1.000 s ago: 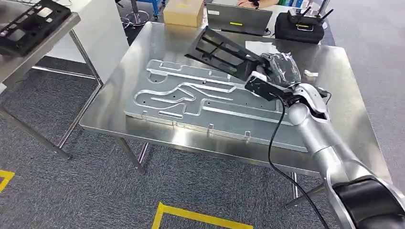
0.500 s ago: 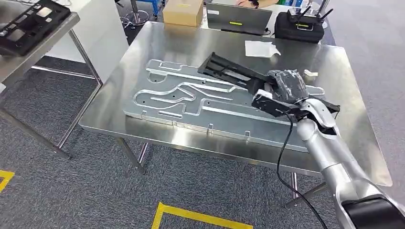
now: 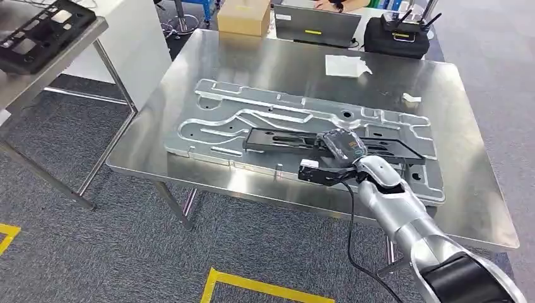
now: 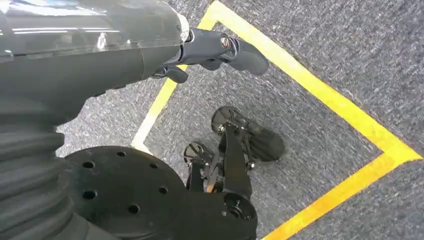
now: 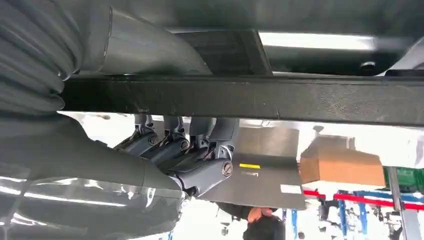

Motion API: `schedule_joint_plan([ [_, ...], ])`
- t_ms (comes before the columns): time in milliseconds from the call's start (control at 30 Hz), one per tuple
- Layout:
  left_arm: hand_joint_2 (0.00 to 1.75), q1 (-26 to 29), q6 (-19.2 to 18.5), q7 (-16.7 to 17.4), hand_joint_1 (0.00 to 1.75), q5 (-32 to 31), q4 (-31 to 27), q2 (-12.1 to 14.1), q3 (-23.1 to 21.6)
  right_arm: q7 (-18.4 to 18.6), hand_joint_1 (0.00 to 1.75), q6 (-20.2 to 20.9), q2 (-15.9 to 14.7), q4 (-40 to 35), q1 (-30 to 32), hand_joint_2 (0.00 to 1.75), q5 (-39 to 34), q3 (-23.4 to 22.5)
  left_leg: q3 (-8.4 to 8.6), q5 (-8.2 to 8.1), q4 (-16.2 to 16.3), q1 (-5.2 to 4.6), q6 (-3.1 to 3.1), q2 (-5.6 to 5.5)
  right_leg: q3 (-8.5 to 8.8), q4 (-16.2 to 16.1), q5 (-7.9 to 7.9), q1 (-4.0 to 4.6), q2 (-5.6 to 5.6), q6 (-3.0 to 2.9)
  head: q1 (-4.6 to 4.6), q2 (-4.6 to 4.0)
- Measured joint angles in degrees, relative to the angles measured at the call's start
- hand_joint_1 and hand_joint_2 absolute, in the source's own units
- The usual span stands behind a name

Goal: Take the parts from the cabinet and place them on the table.

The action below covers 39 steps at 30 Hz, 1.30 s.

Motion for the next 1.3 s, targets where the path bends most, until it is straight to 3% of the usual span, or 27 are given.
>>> schedule_joint_plan([
  [200, 1.75, 0.0, -0.2, -0.3, 0.0, 0.0, 0.0, 0.0, 0.0, 2.9, 1.75, -2.2, 2.5, 2.3, 0.1, 1.75, 4.0, 2.2, 0.1, -0.05, 0.0, 0.02, -0.08, 0.05, -0.01, 0.0, -0.05, 0.02, 0.03, -0.08, 0.0, 0.0],
  [500, 1.75, -0.1, -0.7, 1.0, 0.0, -1.8, 0.0, 0.1, -0.5, 6.7, 1.75, -2.0, 5.6, 3.0, 1.9, 1.75, 7.6, 3.3, 0.59, -0.3, 0.0, 0.05, -0.32, 0.32, 0.33, 0.0, -0.21, 0.04, 0.33, -0.25, 0.0, 0.0],
  [1300, 1.75, -0.3, -0.3, 1.6, 0.0, -3.1, 0.0, 0.2, -2.9, 6.9, 1.75, -1.0, 7.6, 2.8, 2.7, 1.75, 10.2, 2.9, 0.94, -0.45, 0.0, 0.1, -0.37, 0.55, 0.61, 0.0, -0.34, 0.09, 0.44, -0.41, 0.0, 0.0],
])
